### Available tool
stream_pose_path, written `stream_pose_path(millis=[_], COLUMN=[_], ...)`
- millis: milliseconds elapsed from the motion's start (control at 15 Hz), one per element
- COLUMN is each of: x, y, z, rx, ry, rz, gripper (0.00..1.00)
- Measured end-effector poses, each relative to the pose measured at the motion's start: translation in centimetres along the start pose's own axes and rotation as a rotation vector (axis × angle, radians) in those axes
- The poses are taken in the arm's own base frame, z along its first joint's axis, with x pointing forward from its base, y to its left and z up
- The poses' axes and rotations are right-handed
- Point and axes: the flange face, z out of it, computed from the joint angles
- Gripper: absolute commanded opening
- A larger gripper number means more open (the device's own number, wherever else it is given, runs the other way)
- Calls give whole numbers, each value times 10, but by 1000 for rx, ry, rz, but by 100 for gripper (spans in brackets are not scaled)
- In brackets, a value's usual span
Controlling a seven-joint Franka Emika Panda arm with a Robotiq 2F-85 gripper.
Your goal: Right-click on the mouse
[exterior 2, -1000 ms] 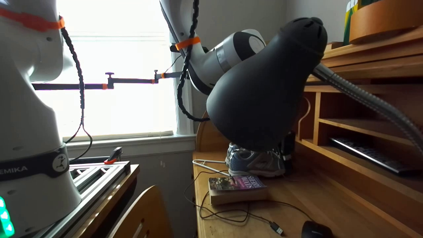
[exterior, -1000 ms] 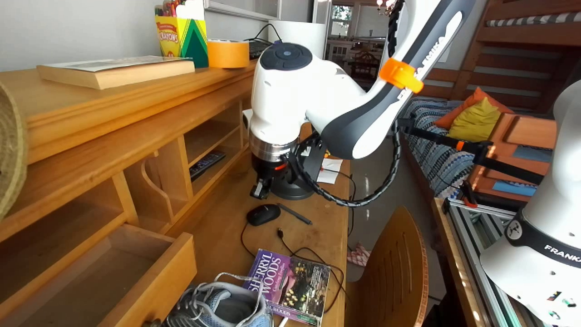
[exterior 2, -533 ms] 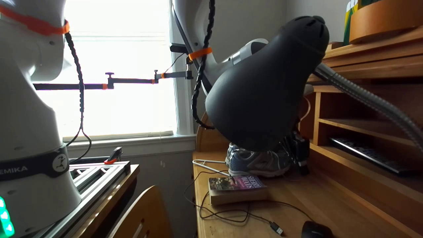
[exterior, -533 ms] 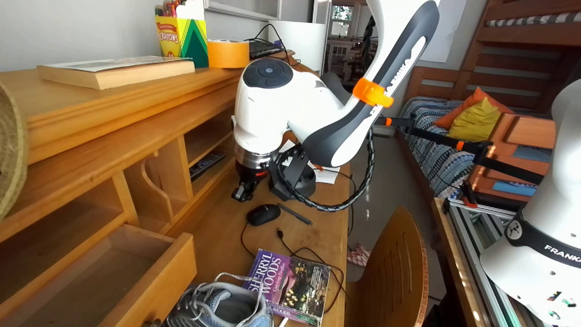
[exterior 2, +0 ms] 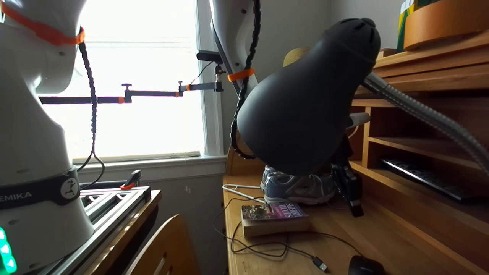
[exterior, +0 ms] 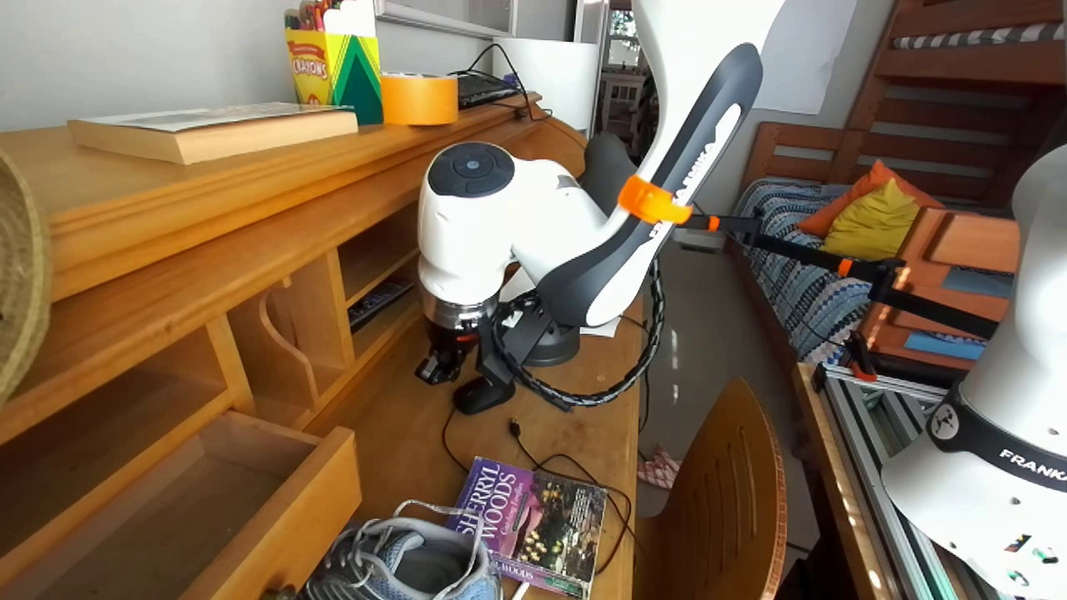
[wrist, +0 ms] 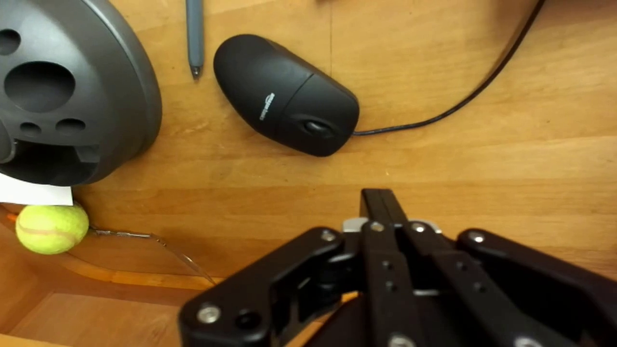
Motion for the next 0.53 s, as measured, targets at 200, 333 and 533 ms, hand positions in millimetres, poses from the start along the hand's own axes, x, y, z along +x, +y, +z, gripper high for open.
stream_pose_path(millis=[200, 333, 533], x=[8, 15, 20], y=[8, 14, 21], z=[8, 13, 22], rx=[-4, -5, -7], ry=[1, 2, 1], rz=[16, 27, 39], gripper=[0, 0, 0])
